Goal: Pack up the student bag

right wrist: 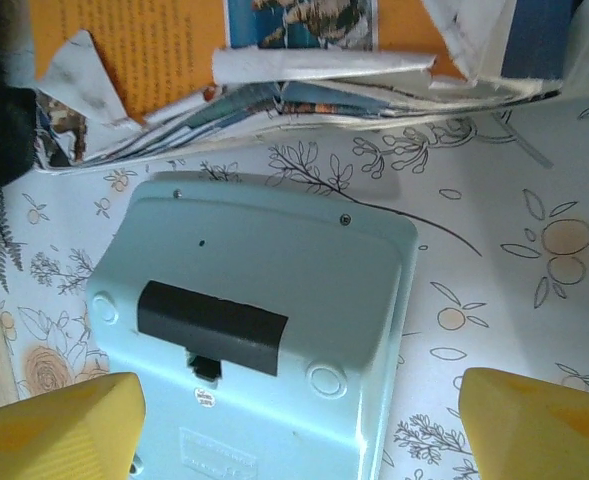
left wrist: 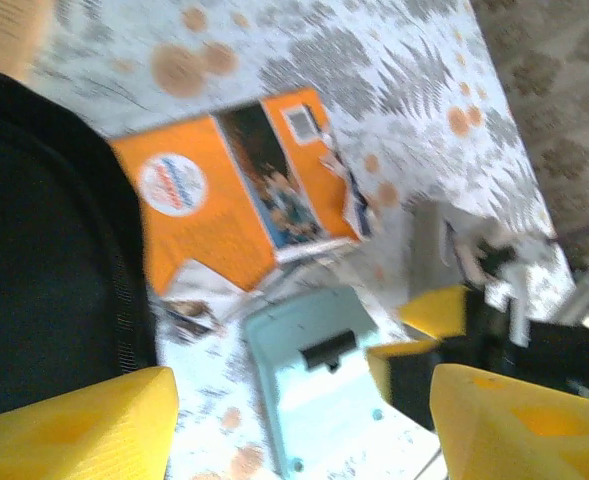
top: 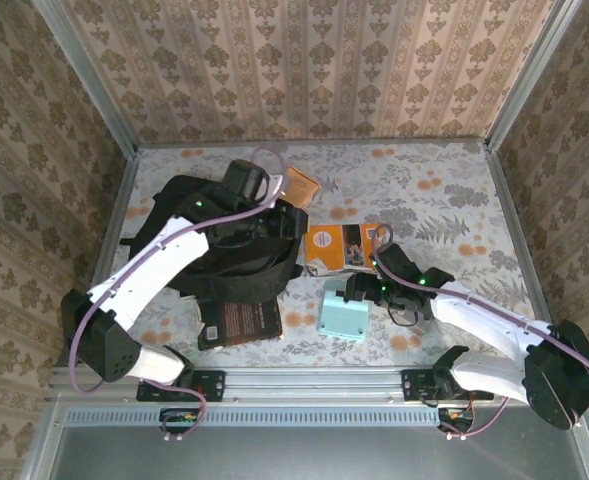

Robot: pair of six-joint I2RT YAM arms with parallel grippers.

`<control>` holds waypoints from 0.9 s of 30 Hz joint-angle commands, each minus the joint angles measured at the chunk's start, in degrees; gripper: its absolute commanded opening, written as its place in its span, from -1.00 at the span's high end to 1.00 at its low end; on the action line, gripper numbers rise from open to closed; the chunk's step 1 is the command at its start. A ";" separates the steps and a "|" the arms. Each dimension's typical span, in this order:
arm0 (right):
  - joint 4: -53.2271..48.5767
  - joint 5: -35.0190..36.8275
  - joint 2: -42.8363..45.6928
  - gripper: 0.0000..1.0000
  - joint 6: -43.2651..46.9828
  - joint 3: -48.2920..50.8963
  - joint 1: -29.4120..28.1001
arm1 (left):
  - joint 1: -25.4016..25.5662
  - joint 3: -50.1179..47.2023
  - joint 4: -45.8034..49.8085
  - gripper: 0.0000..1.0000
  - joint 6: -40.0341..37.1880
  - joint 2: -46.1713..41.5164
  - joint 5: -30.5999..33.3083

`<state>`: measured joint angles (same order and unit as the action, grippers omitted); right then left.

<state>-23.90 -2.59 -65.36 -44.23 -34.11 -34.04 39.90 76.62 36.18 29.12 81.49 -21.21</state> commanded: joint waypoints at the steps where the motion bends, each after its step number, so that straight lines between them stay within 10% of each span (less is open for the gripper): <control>1: 3.97 -2.78 -3.19 -0.67 -1.67 0.92 1.05 | 2.74 -4.44 -3.53 -0.39 5.65 -0.03 -3.93; 27: 25.18 -23.72 -8.77 -0.68 -8.28 9.29 8.40 | 6.42 -6.56 -8.91 -0.29 14.28 27.87 -8.73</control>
<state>-7.44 -18.22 -72.51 -50.92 -27.11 -24.77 46.22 68.18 26.55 42.13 108.01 -27.46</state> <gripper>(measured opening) 0.839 0.648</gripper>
